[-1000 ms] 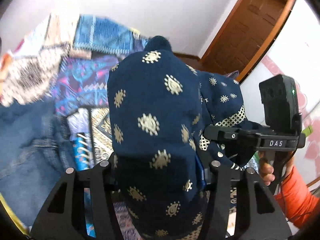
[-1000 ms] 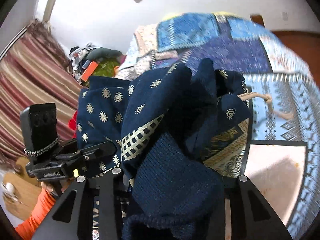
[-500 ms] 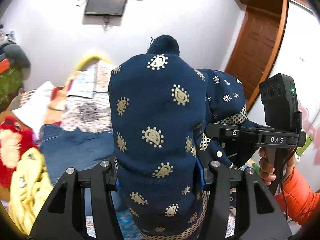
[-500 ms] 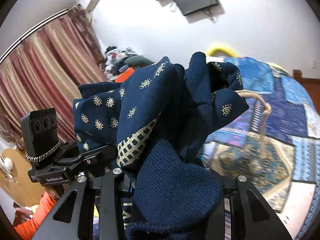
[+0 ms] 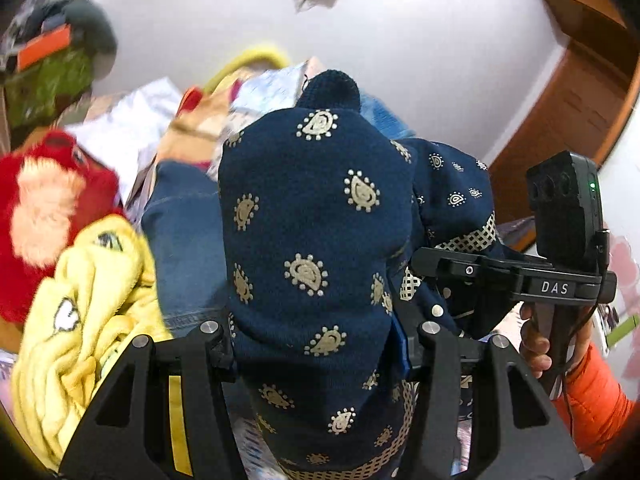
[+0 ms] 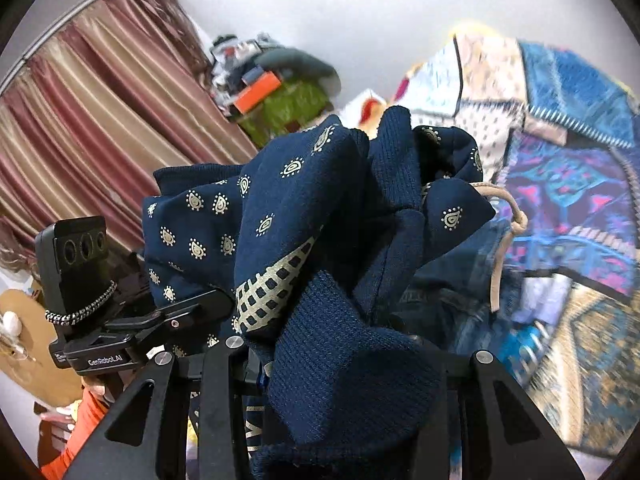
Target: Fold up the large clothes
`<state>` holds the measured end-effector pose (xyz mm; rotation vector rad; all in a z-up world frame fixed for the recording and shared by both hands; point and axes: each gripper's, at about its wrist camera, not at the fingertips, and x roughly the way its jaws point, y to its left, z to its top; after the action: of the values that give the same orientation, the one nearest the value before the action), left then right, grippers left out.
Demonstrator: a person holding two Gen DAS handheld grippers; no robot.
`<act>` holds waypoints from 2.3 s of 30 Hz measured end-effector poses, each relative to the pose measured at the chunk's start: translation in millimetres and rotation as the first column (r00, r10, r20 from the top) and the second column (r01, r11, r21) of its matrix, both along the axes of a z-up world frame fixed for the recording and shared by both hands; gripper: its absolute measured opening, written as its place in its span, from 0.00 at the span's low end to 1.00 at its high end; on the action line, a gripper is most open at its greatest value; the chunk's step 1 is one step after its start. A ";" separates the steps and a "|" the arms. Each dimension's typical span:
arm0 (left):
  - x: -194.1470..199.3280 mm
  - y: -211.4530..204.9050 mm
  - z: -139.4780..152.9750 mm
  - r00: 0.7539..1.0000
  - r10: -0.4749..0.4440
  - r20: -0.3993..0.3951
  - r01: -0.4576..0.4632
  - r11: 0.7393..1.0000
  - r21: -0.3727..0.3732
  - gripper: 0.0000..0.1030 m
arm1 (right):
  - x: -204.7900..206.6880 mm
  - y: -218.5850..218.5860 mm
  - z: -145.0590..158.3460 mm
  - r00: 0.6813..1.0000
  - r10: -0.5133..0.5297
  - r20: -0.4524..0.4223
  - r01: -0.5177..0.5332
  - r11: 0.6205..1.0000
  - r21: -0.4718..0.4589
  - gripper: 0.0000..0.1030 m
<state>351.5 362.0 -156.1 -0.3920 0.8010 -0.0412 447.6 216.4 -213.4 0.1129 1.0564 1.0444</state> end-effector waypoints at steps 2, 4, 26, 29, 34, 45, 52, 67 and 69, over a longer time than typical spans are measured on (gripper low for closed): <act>13.7 20.6 -19.5 0.999 0.015 -0.033 -0.016 1.000 -0.027 0.52 | 14.8 16.4 -21.3 1.000 0.004 -0.017 -0.005 1.000 -0.030 0.34; 28.9 37.4 -39.6 0.998 0.030 -0.063 -0.034 0.998 -0.060 0.52 | 29.5 30.3 -39.0 1.000 0.006 -0.027 -0.008 0.998 -0.065 0.34; -28.3 6.6 -33.4 0.998 0.046 -0.036 -0.033 0.953 0.301 0.68 | -30.3 0.1 11.7 0.971 -0.020 0.237 0.046 0.993 -0.106 0.78; -31.1 -2.8 -59.9 0.994 0.052 -0.096 -0.021 0.956 0.293 0.68 | -35.1 2.5 -14.9 0.973 -0.030 0.229 0.071 0.982 -0.173 0.79; -36.3 -22.9 -87.7 0.991 0.084 -0.100 -0.051 0.955 0.292 0.76 | -27.6 -7.3 -73.7 0.991 0.002 0.136 0.040 0.952 -0.303 0.79; -72.8 -50.5 -72.4 0.983 0.159 -0.095 -0.121 0.939 0.322 0.76 | -71.4 -68.9 -36.8 0.983 0.018 0.182 0.036 0.957 -0.289 0.79; -135.7 -73.9 19.3 0.980 0.181 0.084 -0.199 0.912 0.358 0.76 | -130.5 -112.2 72.8 0.940 -0.073 0.334 0.105 0.991 -0.079 0.79; -303.3 -173.4 195.1 0.793 0.130 0.595 -0.387 0.862 0.327 0.76 | -321.6 -195.3 246.0 0.684 -0.270 0.678 0.092 0.954 0.287 0.79; -318.8 -185.2 198.7 0.772 0.124 0.623 -0.408 0.849 0.337 0.76 | -342.0 -203.2 250.1 0.674 -0.289 0.680 0.086 0.945 0.316 0.79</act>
<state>32.7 176.8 42.6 -0.0258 0.1122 0.2930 105.5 13.3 36.7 0.0134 0.1691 0.9052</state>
